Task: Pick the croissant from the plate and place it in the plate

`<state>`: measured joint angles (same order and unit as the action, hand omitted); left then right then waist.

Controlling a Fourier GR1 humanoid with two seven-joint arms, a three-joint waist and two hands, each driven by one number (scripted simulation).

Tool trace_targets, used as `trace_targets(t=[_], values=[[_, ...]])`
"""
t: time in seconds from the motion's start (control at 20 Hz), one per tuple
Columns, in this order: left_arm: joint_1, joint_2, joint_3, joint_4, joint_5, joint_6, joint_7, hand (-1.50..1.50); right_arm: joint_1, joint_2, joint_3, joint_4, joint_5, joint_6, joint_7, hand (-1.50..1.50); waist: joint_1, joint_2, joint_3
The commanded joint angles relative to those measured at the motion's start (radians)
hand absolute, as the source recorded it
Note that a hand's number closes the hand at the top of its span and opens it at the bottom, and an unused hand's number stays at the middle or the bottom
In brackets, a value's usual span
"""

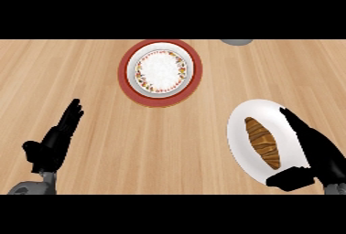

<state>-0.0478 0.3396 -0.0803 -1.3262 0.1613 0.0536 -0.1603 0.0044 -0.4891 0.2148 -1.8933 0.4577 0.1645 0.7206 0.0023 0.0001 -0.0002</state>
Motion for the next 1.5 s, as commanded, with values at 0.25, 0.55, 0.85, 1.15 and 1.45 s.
trace_targets(t=[0.25,0.55,0.85,1.15,1.45], values=[[0.035,-0.03,0.064,-0.058,-0.036,-0.052,0.037,0.0,0.019,0.113,-0.027,0.099,0.105,0.037,-0.077,-1.5,-0.002,-0.001,0.0],[0.0,-0.077,0.062,0.023,-0.08,-0.044,-0.008,0.0,-0.051,0.173,0.008,0.279,0.233,-0.014,-0.111,-1.5,0.0,0.0,0.0],[0.055,-0.103,0.061,-0.118,-0.111,-0.038,0.085,0.0,-0.122,0.167,-0.094,0.353,0.202,0.077,-0.182,-1.5,0.001,-0.001,0.0],[0.004,-0.076,0.104,-0.078,-0.102,-0.077,0.085,0.0,-0.096,0.208,-0.044,0.474,0.247,0.002,-0.349,1.5,0.001,0.0,0.001],[0.003,-0.094,0.113,-0.058,-0.102,-0.094,0.061,0.0,-0.147,0.224,-0.048,0.489,0.29,-0.02,-0.381,1.5,0.001,0.0,0.0]])
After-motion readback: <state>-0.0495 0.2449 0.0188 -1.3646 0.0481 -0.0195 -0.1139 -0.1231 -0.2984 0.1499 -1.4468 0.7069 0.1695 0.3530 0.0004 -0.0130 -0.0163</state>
